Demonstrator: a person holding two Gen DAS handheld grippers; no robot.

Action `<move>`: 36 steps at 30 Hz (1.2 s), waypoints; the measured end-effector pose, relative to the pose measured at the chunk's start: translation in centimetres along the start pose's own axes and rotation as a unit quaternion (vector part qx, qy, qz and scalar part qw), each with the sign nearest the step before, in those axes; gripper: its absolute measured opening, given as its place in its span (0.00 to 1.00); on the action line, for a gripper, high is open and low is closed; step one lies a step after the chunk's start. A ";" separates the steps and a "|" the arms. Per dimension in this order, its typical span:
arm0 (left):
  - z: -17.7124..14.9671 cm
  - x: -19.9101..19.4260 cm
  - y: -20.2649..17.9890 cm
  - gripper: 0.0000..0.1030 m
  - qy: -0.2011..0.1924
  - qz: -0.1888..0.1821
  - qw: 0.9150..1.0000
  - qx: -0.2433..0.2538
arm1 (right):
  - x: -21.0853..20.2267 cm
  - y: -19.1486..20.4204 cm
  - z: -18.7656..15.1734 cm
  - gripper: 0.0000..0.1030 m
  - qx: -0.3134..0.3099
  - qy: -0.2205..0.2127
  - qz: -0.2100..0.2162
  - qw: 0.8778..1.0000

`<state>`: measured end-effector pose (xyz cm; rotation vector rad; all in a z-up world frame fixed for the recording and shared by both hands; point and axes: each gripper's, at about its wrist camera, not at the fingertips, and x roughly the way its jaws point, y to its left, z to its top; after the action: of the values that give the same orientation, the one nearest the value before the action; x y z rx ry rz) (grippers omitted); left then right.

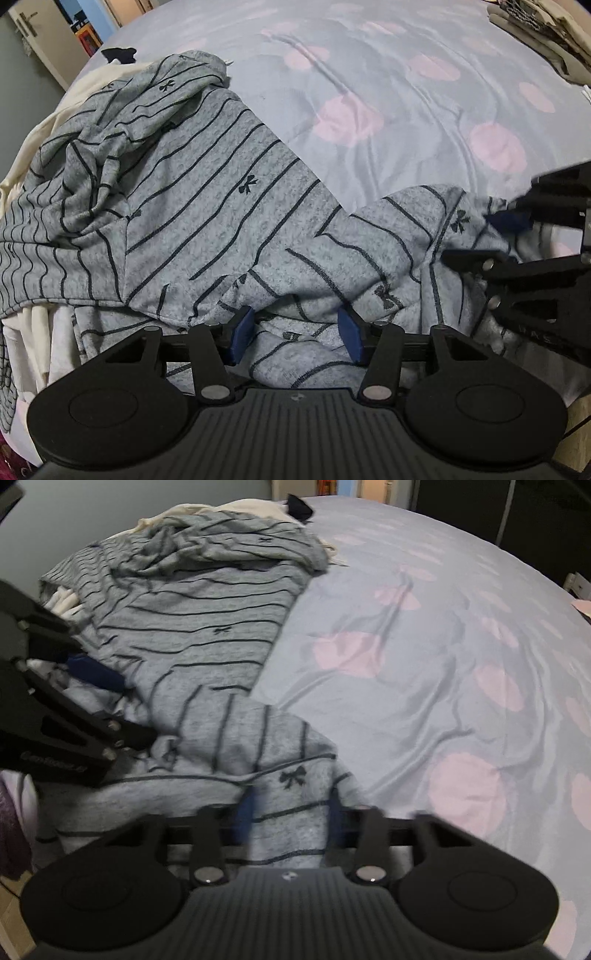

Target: Fold clothes

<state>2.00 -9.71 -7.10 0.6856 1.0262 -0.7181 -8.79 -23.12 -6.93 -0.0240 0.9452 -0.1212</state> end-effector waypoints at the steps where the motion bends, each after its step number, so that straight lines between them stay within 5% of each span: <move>1: -0.1 0.0 0.2 0.44 -0.001 -0.001 1.000 -0.004 | -0.2 -0.1 0.0 0.08 0.000 -0.002 -0.010 1.000; 10: 0.4 -2.8 -0.3 0.38 -0.045 0.007 0.999 -0.006 | -2.2 -0.7 0.0 0.03 -0.001 -0.020 -0.100 0.995; 16: 0.5 -5.2 -1.3 0.38 -0.088 0.018 0.996 0.026 | -4.9 -4.6 0.0 0.03 0.044 -0.022 -0.148 0.988; 27: 0.4 -7.0 0.5 0.38 -0.118 0.036 0.992 -0.008 | -6.9 -10.3 -0.9 0.03 0.091 -0.006 -0.271 0.958; 36: -0.2 -6.2 1.5 0.48 -0.105 0.068 0.992 -0.016 | -5.8 -9.6 -3.2 0.06 0.089 0.023 -0.224 0.970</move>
<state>0.98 -7.45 -1.23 0.6322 0.7897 -0.6397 -15.64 -31.85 -3.36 -0.0697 0.9605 -0.6263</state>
